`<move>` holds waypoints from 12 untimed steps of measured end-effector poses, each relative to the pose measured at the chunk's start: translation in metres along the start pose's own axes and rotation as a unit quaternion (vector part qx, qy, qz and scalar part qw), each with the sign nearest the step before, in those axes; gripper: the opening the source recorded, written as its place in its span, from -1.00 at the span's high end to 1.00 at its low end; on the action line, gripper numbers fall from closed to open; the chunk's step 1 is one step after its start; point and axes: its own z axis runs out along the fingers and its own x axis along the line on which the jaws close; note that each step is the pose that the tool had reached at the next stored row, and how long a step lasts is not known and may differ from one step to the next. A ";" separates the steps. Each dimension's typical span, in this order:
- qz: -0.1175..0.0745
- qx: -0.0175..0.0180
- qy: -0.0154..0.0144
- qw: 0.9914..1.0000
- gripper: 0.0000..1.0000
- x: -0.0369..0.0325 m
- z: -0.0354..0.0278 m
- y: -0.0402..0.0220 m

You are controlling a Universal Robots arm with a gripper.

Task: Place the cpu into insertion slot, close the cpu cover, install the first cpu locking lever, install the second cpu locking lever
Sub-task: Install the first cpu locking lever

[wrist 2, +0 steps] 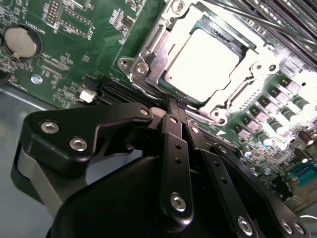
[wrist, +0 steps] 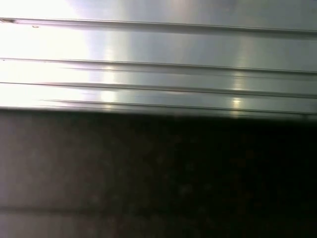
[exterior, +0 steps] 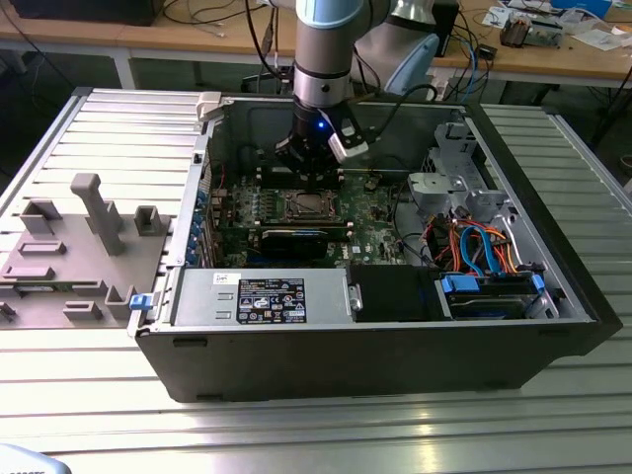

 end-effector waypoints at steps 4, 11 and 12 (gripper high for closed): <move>0.000 0.000 0.000 1.000 0.79 -0.0063 0.0005 -0.0003; -0.001 0.000 0.000 1.000 0.79 -0.0144 0.0005 0.0013; -0.001 0.000 0.000 1.000 0.79 -0.0144 0.0000 0.0017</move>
